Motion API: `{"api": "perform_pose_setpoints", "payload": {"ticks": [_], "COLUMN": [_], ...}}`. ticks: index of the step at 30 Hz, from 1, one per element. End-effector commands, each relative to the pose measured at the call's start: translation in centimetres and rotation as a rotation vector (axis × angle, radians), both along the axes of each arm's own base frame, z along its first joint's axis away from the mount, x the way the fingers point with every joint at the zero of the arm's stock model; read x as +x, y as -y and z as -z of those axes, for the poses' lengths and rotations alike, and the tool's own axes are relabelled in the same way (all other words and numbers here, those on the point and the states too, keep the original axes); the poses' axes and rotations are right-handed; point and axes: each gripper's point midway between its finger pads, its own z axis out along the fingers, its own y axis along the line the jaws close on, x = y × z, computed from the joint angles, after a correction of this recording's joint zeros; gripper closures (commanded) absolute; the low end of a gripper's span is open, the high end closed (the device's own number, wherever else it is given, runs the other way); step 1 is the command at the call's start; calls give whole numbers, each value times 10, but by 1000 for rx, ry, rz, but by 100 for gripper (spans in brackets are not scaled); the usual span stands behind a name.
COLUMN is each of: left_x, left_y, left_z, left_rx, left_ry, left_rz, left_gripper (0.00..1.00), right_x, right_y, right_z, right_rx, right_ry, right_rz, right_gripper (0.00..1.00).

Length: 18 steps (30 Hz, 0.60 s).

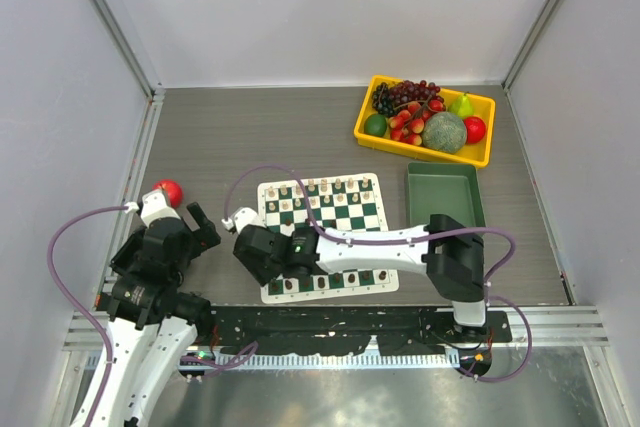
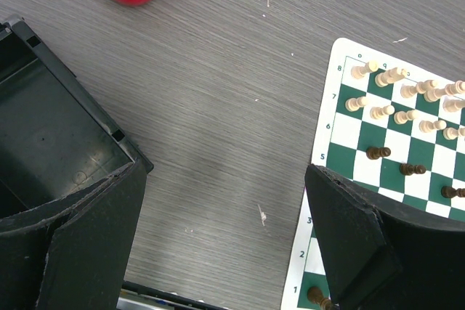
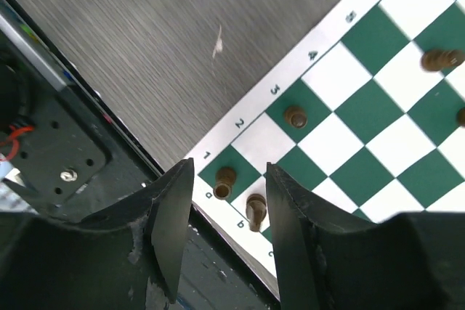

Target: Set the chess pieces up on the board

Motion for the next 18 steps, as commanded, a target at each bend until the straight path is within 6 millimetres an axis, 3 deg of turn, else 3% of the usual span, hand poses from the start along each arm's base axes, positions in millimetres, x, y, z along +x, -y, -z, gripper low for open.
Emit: {"api": "perform_pose_setpoints", "payload": {"ticks": [1,8,18], "left_x": [3,3,3], "left_y": [-1,-1,-1], "left_z": [-6,-6,-6], "left_rx": [-5,-5,-5], "left_ry": [37,35,33], "left_rz": [-9,-10,-8], "left_gripper": [1,1,1], "right_x": [27,50,50], "right_y": [-11,-9,-13], "right_z": [-58,-40,3], "right_rx": [133,133,59], "right_ry": [94,9,-110], "right_rz": [51,110,94], "right_gripper": [50,55,58]}}
